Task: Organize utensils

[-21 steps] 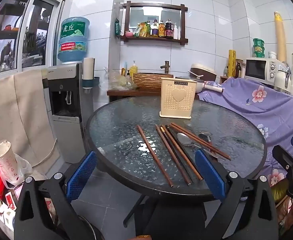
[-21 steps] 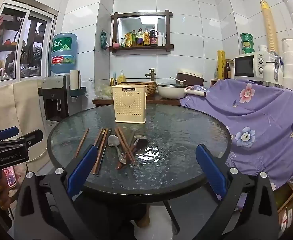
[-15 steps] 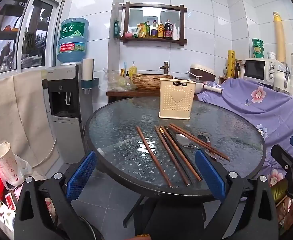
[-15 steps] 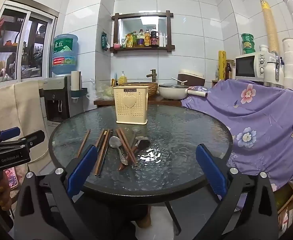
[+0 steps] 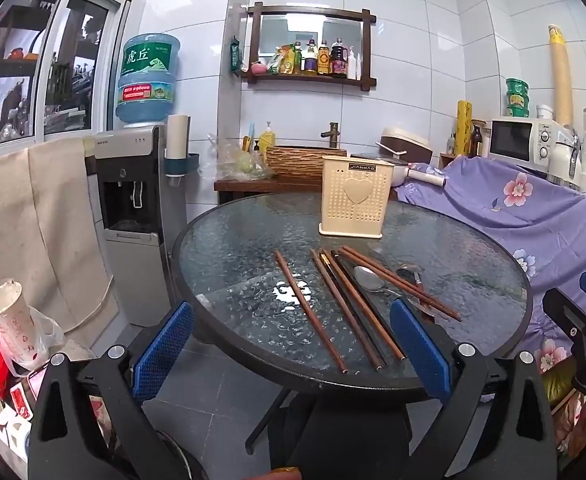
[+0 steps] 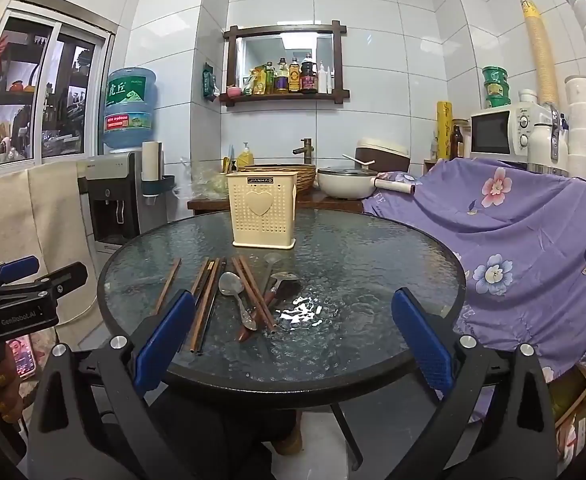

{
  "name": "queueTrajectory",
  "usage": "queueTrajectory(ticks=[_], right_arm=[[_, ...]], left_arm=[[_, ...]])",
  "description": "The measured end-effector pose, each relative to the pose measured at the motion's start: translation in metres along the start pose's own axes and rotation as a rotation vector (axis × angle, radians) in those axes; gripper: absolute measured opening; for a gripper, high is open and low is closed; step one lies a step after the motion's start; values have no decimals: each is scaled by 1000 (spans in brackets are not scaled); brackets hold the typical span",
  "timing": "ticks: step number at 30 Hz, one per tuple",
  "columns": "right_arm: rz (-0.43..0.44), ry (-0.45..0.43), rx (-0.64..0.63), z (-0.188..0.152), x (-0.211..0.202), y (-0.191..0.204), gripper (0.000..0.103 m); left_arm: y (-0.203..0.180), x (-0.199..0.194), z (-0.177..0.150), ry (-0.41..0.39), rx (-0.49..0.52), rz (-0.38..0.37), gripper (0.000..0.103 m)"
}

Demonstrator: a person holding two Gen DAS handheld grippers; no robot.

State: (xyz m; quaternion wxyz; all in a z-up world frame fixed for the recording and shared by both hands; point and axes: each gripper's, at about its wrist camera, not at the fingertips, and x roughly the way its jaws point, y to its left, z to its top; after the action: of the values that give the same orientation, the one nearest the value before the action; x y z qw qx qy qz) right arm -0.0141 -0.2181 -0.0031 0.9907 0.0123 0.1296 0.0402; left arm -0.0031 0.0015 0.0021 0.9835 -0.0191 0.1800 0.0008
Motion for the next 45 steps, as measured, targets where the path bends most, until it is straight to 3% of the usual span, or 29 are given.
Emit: queueTrajectory(ticks=[45], right_arm=[[8, 0, -1, 3, -3, 0, 97]], left_arm=[[-3, -2, 4, -10, 16, 7, 97]])
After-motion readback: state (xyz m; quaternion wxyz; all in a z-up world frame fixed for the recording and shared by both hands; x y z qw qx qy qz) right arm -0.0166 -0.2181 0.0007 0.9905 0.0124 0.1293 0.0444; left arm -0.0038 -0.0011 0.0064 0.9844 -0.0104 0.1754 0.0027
